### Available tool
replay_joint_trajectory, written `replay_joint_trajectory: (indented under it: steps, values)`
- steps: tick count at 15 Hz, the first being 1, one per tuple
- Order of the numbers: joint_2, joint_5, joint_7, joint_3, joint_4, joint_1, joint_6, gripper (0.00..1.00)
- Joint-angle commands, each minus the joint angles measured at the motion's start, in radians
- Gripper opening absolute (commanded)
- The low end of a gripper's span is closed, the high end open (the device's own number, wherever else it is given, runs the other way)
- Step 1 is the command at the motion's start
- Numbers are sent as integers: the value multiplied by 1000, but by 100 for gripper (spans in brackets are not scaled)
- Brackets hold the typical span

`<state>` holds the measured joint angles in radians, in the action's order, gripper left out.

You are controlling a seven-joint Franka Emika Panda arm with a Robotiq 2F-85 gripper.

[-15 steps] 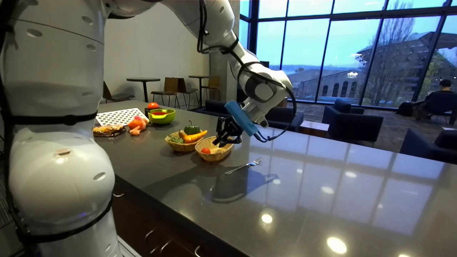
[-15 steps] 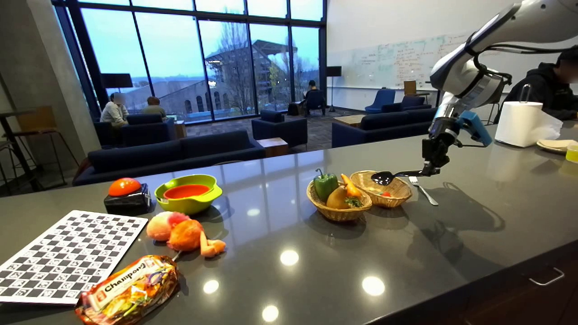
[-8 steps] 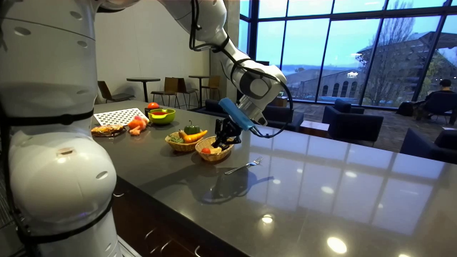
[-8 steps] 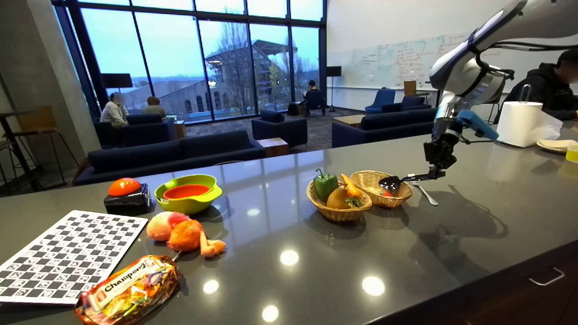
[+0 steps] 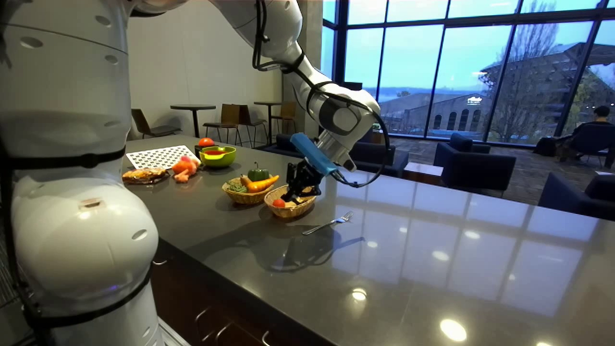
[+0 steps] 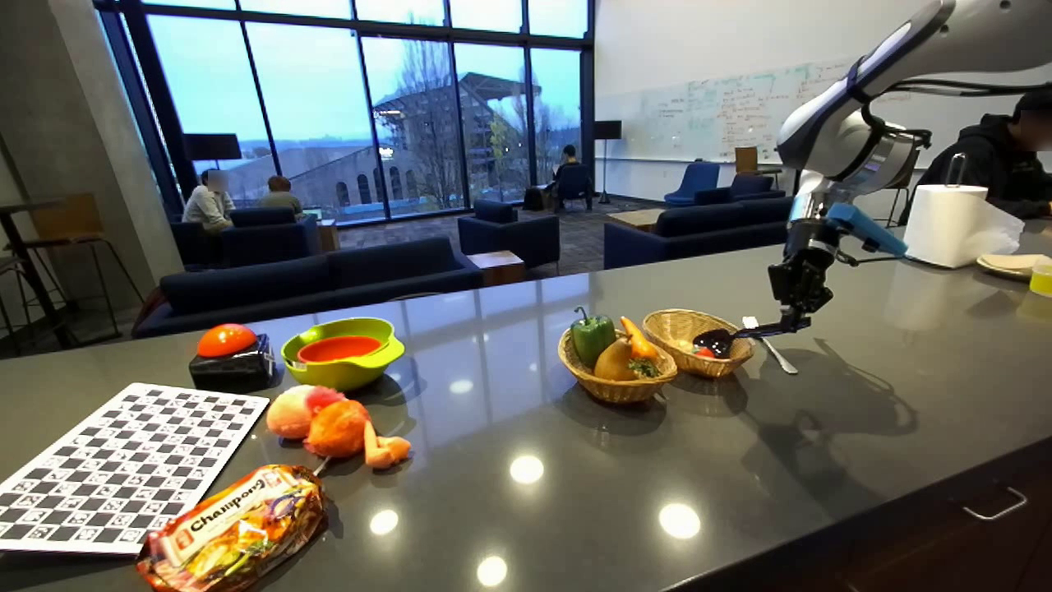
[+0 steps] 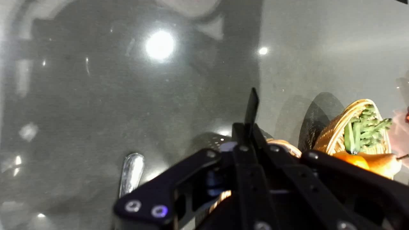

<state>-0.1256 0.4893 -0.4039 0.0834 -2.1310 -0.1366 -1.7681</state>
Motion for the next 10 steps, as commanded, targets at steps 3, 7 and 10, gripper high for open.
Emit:
replay_joint_trajectory:
  steps: [3,7,10]
  values:
    - [13,-5,29,-8,-4,12,6,1]
    - [1,11,32,-20,7,25,22,1]
    - [-1,31,33,-27,7,30,31,1]
